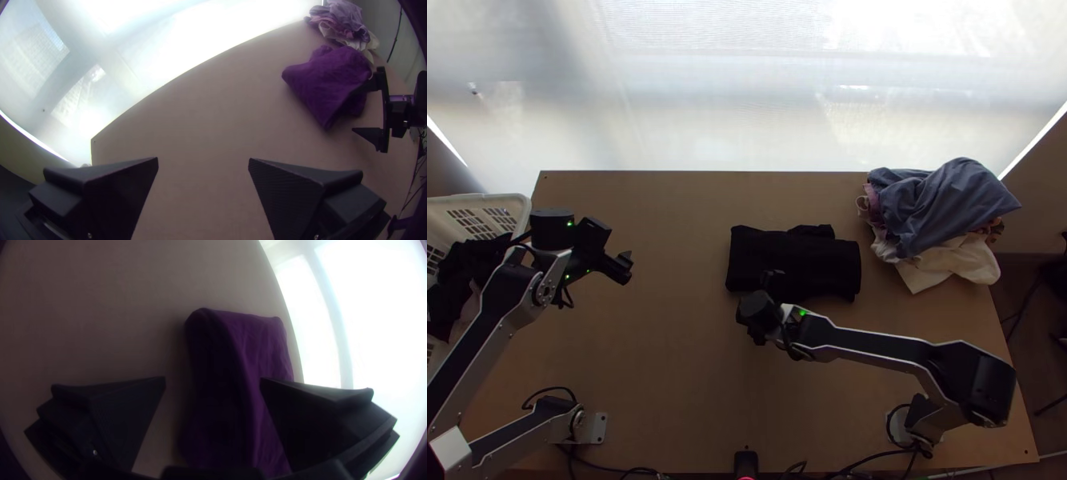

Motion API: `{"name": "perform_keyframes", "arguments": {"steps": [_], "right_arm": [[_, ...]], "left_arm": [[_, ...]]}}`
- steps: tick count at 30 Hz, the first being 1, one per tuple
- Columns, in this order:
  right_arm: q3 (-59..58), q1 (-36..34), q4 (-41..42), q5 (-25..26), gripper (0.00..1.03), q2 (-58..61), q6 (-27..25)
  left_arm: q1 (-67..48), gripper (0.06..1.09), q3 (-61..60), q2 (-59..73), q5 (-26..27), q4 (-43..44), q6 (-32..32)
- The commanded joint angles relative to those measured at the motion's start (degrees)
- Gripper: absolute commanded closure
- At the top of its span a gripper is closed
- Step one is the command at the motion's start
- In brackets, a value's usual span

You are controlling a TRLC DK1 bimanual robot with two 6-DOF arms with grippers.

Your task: Fold the t-shirt

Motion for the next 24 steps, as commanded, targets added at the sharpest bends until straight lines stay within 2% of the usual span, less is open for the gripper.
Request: {"name": "perform_keyframes", "arguments": {"steps": [1,11,20,24], "right_arm": [[2.9,2.0,5.1,4.5,0.05,7.8,-3.5],[3.6,1.4,16.0,11.4,0.05,15.3,-13.3],[5.3,-0.4,21.7,14.9,0.05,20.3,-19.5],[7.3,-1.7,21.9,15.3,0.05,21.7,-20.7]], "left_arm": [[4.6,0.10,-4.1,-4.5,2.5,0.4,1.3],[8.6,0.10,-6.5,-6.5,5.9,0.9,4.5],[9.7,0.10,-6.3,-6.6,7.1,1.9,5.0],[9.7,0.10,-6.6,-6.6,7.2,1.9,5.0]]}}
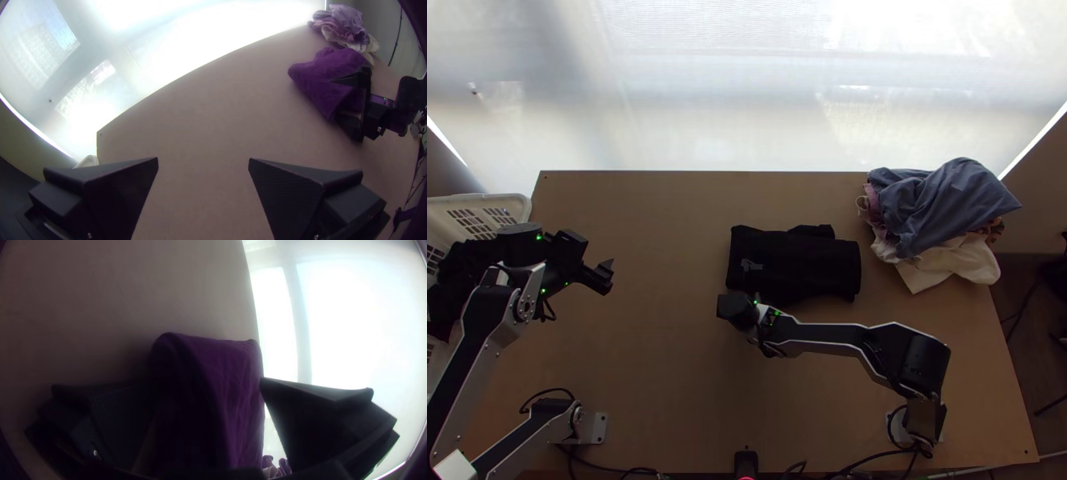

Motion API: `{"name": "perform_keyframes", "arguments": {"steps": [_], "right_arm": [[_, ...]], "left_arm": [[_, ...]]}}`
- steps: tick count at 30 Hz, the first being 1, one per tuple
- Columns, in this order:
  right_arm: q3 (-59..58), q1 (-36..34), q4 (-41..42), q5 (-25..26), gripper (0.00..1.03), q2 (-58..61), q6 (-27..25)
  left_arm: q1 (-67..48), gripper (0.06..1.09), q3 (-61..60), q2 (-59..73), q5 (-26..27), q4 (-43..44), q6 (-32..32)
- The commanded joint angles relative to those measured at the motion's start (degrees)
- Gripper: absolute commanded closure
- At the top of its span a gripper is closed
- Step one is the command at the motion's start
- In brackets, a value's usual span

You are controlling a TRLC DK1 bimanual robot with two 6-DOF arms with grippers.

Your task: Fold the t-shirt

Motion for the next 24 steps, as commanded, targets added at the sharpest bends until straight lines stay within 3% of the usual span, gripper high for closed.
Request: {"name": "perform_keyframes", "arguments": {"steps": [1,6,9,17,24], "right_arm": [[2.5,-2.1,1.9,1.4,0.05,3.6,-3.5],[4.6,-4.1,1.9,1.4,0.05,5.6,-5.0],[5.5,-4.6,1.9,1.4,0.14,6.6,-5.5],[6.0,-5.2,6.2,1.4,0.98,6.9,-6.7],[5.5,-7.7,12.4,1.4,1.00,4.2,-10.4]], "left_arm": [[0.6,0.10,-0.6,-0.2,0.5,0.2,0.3],[0.6,0.10,-1.1,-0.3,0.6,0.2,0.3],[0.9,0.10,-1.2,-0.4,0.7,0.2,0.6],[3.4,0.10,-1.2,-1.2,1.6,0.2,1.8],[4.2,0.10,-0.9,-2.3,1.7,0.2,1.7]]}}
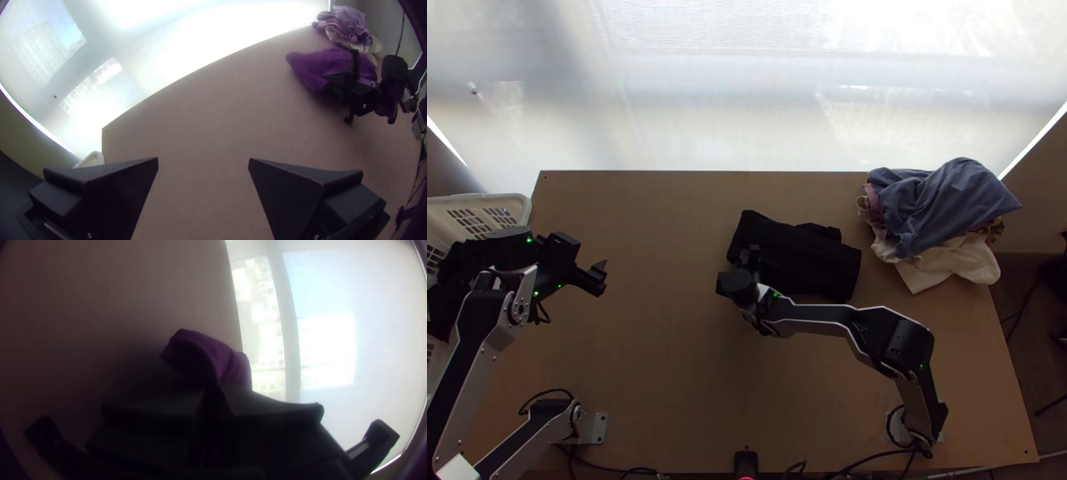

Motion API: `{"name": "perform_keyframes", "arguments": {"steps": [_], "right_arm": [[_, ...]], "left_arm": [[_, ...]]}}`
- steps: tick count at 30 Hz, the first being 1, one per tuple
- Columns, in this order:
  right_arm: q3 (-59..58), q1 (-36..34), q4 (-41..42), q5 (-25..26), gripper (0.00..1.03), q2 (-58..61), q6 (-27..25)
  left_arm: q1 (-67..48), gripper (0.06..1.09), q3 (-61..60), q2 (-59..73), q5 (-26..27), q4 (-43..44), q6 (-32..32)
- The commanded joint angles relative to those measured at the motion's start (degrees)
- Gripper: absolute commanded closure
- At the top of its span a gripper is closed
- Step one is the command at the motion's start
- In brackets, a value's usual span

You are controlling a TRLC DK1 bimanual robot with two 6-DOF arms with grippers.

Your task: Fold the t-shirt

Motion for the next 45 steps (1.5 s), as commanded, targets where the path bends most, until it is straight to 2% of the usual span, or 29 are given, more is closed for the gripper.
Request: {"name": "perform_keyframes", "arguments": {"steps": [1,5,14,20,23,33,45], "right_arm": [[-0.1,-2.5,5.6,0.2,1.00,-3.6,-3.6],[0.3,-4.9,7.8,0.2,1.00,-8.4,-7.5],[1.2,-11.3,7.9,-2.0,1.00,-19.8,-10.0],[3.4,-17.8,7.8,-6.2,1.00,-23.5,-8.3],[6.0,-20.8,7.7,-10.3,1.00,-24.1,-7.9],[13.6,-28.0,6.5,-16.6,1.00,-24.8,-6.8],[5.4,-41.0,5.1,-23.8,1.00,-32.8,-2.2]], "left_arm": [[0.9,0.10,0.6,-1.2,0.2,0.0,0.0],[0.9,0.10,2.1,-1.2,0.2,-1.0,-0.1],[1.2,0.10,5.2,-0.1,0.1,-2.5,-1.5],[1.2,0.10,6.8,0.1,-0.2,-4.2,-2.6],[1.1,0.10,6.8,0.2,-0.7,-4.8,-2.6],[-0.5,0.10,7.4,0.0,-3.7,-6.5,-5.1],[-0.7,0.10,6.0,0.1,-4.3,-7.4,-6.6]]}}
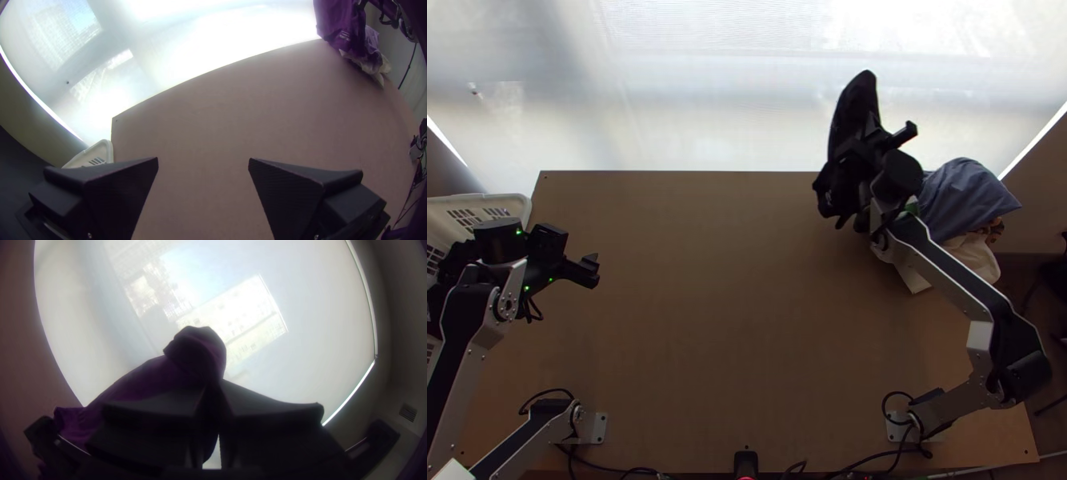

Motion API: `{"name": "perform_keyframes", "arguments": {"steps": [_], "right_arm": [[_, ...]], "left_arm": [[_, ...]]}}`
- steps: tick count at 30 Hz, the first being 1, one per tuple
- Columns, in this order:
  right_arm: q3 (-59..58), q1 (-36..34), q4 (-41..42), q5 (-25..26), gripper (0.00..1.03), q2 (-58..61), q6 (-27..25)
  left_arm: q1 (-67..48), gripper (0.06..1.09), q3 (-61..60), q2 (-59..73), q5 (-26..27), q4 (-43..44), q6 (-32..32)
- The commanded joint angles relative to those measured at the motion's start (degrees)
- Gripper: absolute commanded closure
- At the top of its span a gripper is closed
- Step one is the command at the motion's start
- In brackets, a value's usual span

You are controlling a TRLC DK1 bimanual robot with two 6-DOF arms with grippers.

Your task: Fold the t-shirt

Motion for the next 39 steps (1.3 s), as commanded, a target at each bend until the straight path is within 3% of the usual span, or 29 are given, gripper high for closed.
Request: {"name": "perform_keyframes", "arguments": {"steps": [1,9,19,27,39], "right_arm": [[-4.8,-8.5,-1.0,-5.1,1.00,-4.5,3.2],[-7.6,-21.9,-1.7,-13.5,1.00,-4.9,9.0],[-8.9,-36.2,-1.2,-22.9,1.00,-2.4,12.1],[-8.1,-43.6,-0.8,-26.1,1.00,1.1,13.5],[-12.3,-50.8,-0.5,-26.6,1.00,3.6,15.0]], "left_arm": [[-0.1,0.10,-0.9,0.2,-0.6,-0.2,-0.5],[-0.9,0.10,-0.9,1.1,-1.4,-0.2,-0.5],[-3.6,0.10,-0.6,2.6,-3.5,-0.3,-0.5],[-5.1,0.10,0.1,4.7,-4.6,-0.4,-0.4],[-7.3,0.10,1.0,6.9,-5.8,-0.6,0.1]]}}
